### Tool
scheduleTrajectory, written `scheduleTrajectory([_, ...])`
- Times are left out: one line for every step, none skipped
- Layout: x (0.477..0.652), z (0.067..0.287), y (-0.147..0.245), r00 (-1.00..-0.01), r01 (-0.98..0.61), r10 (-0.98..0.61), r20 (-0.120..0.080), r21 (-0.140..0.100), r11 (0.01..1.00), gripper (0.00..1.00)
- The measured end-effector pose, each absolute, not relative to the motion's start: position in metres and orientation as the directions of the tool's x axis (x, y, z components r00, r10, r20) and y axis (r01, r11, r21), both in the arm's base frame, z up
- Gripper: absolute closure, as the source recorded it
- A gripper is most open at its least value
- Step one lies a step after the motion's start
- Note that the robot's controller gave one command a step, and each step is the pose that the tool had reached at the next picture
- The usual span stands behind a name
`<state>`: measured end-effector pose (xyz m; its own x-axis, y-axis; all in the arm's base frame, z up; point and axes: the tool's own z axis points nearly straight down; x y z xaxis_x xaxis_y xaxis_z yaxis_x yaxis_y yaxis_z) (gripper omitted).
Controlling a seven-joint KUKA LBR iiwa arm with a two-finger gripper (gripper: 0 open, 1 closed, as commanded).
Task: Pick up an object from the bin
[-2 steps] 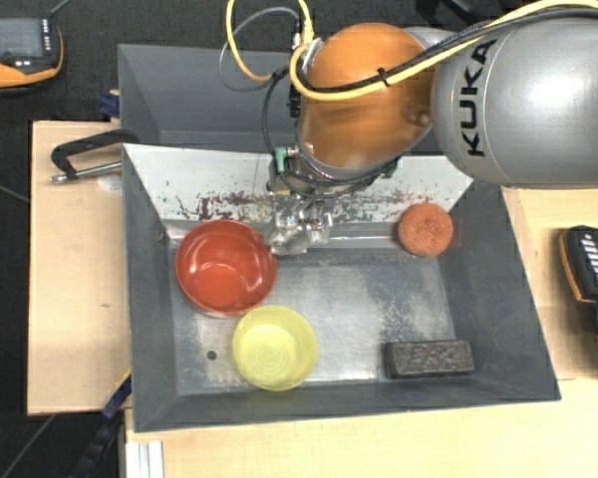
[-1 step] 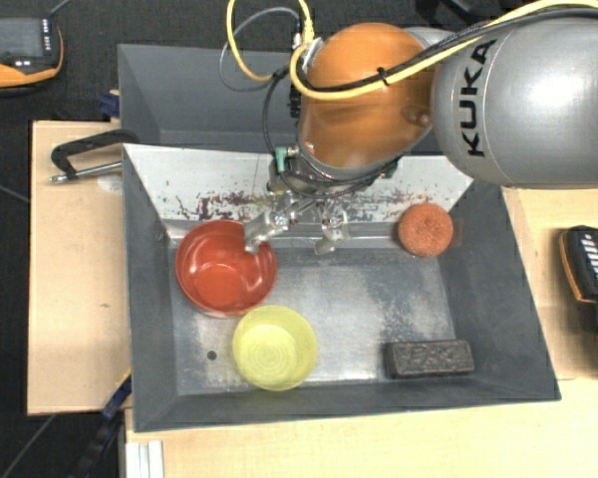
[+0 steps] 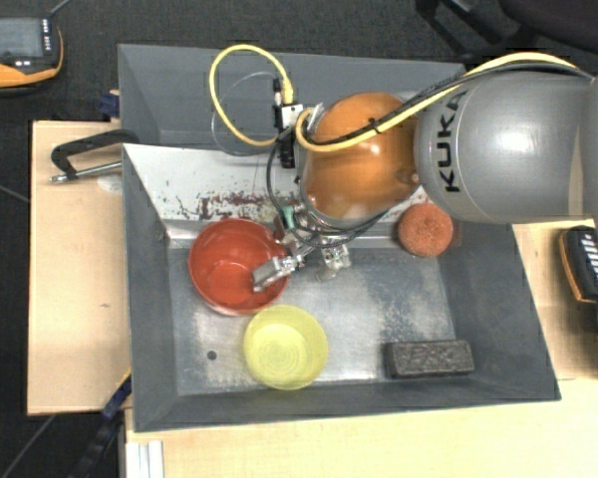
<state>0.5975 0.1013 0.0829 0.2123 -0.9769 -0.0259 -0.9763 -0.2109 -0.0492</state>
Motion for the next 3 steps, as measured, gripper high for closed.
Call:
scheduleTrajectory([0.599,0.087,0.101,0.212,-0.976,-0.977,-0.025,-0.056,-0.211,1.0])
scheduleTrajectory([0.588,0.169,0.152,0.365,-0.929,-0.931,-0.019,-0.069,-0.363,1.0])
scheduleTrajectory([0.578,0.072,0.148,0.544,-0.837,-0.839,-0.006,-0.078,-0.542,1.0])
